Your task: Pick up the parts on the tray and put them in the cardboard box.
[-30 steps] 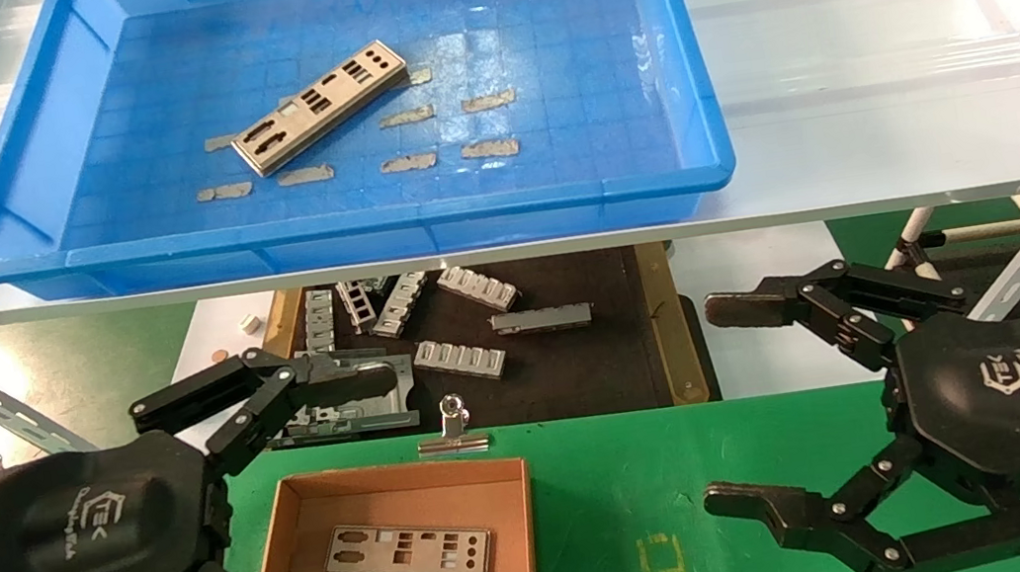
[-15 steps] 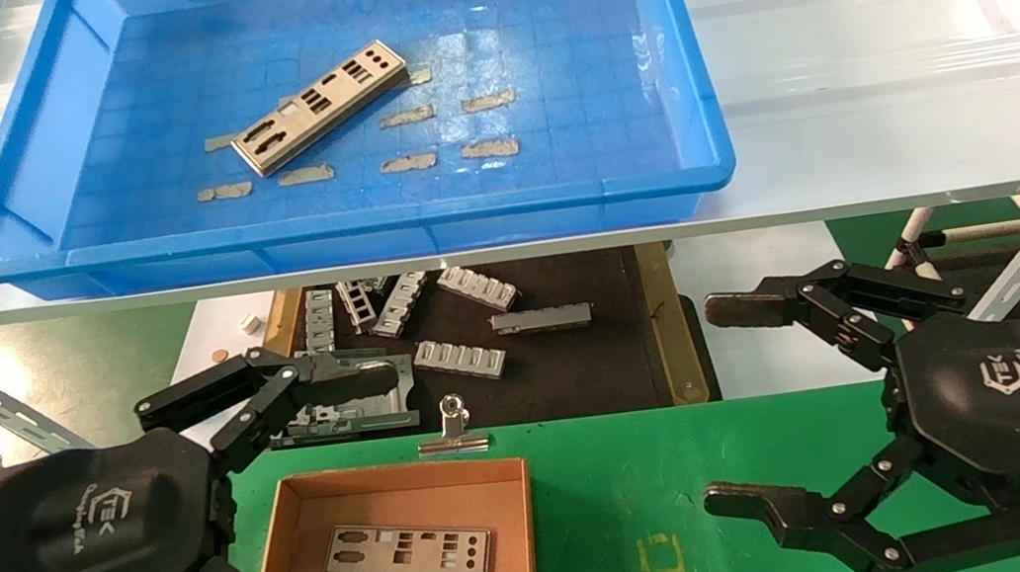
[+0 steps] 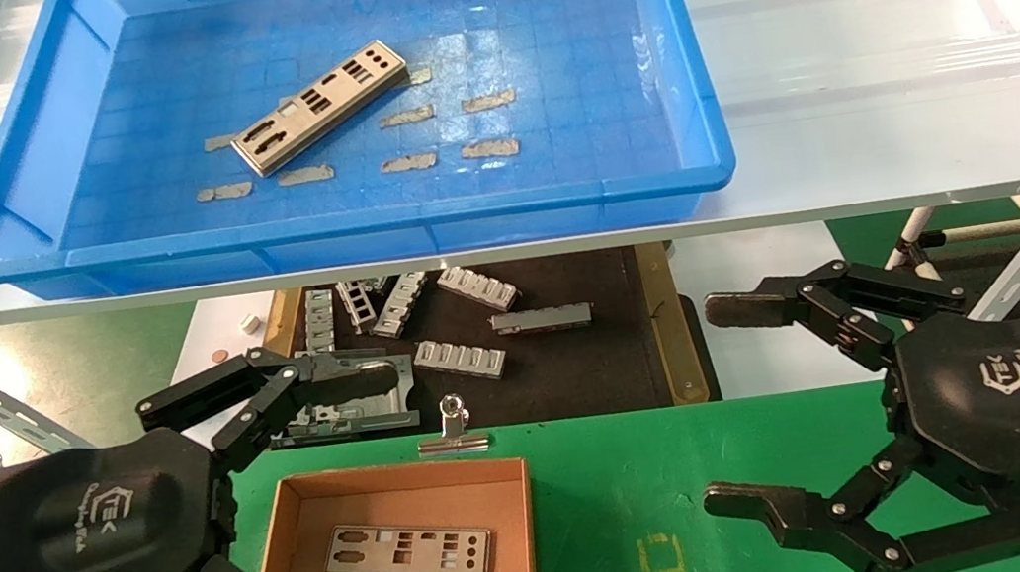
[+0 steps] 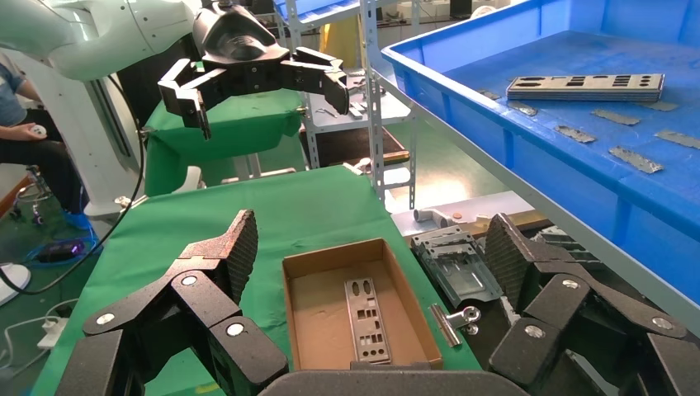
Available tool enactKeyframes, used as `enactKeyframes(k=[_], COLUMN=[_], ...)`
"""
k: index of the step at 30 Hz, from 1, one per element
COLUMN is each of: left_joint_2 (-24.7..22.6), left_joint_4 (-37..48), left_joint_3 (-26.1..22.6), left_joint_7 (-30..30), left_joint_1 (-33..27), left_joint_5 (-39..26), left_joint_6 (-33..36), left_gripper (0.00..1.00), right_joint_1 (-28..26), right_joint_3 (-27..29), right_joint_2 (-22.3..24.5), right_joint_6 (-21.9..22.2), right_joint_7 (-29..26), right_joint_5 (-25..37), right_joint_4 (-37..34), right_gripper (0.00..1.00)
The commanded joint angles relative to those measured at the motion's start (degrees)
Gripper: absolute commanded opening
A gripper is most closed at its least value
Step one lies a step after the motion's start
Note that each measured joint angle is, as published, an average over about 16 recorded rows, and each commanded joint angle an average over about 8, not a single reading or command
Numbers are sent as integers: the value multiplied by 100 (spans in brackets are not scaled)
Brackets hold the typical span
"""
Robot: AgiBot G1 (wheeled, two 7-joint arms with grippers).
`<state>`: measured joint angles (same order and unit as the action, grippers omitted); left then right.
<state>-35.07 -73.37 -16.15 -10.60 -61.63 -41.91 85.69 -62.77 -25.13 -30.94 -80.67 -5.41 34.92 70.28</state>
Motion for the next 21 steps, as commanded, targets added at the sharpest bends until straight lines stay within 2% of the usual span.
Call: enactKeyframes(k=[1,21], left_joint_2=[-1,-5], left_joint_4=[2,10], left_joint_3=[-1,-9], left_joint_7=[1,7], left_joint_1=[-1,-7], left_joint_5=[-1,-4], left_joint_6=[0,0], left_gripper=[100,100], right_joint_1=[0,0], right_joint_3=[0,0], right_joint_2=[0,0], right_joint_6=[0,0], right_joint_7=[0,0], right_joint_5=[0,0], right_joint_4=[0,0], right_gripper=[100,100])
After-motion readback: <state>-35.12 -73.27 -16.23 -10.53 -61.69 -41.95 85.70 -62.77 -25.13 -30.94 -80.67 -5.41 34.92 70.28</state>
